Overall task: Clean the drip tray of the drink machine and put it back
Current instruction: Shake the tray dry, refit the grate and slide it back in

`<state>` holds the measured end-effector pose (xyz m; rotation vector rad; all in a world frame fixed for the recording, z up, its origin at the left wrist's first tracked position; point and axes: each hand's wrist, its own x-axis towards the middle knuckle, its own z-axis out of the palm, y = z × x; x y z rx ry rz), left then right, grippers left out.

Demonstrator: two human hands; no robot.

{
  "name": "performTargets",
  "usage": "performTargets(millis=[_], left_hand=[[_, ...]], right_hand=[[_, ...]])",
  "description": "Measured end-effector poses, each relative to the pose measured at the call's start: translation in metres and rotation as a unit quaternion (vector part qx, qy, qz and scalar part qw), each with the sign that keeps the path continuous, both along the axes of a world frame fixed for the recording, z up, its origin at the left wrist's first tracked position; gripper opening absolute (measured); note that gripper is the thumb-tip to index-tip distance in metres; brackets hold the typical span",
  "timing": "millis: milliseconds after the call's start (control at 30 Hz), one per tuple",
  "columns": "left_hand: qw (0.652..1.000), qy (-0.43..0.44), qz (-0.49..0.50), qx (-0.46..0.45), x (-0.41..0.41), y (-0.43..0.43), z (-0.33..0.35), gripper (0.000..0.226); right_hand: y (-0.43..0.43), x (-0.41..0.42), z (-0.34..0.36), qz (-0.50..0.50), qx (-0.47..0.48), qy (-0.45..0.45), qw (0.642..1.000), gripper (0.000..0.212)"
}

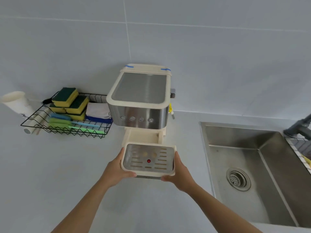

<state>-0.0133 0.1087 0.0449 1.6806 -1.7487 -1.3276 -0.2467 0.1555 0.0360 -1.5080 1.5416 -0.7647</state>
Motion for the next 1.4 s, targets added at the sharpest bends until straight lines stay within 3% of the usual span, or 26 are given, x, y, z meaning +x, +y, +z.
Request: performTargets(millis=[200, 633, 1033, 1200, 1400], left_hand=[[0.999, -0.006, -0.03, -0.01, 0.018, -0.034, -0.005, 0.1], [0.997, -0.025, -0.049, 0.051, 0.029, -0.073, -0.036, 0.116], [0.999, -0.024, -0.043, 0.023, 0.015, -0.096, -0.033, 0.107], [0.999, -0.007, -0.037, 0.018, 0.009, -0.107, -0.034, 0.097], [0.999, -0.021, -0.04, 0.019, 0.009, -0.114, -0.043, 0.083]], right_hand=[[-0.032, 0.026, -0.009, -0.025, 0.024, -0.001, 0.999, 0.087], [-0.06, 0.04, -0.03, -0.045, 0.062, 0.044, 0.996, 0.094], [-0.088, 0.028, -0.037, -0.05, 0.097, 0.066, 0.992, 0.089], [-0.105, 0.02, -0.036, -0.052, 0.124, 0.085, 0.987, 0.069], [-0.114, 0.017, -0.041, -0.05, 0.135, 0.091, 0.985, 0.078]])
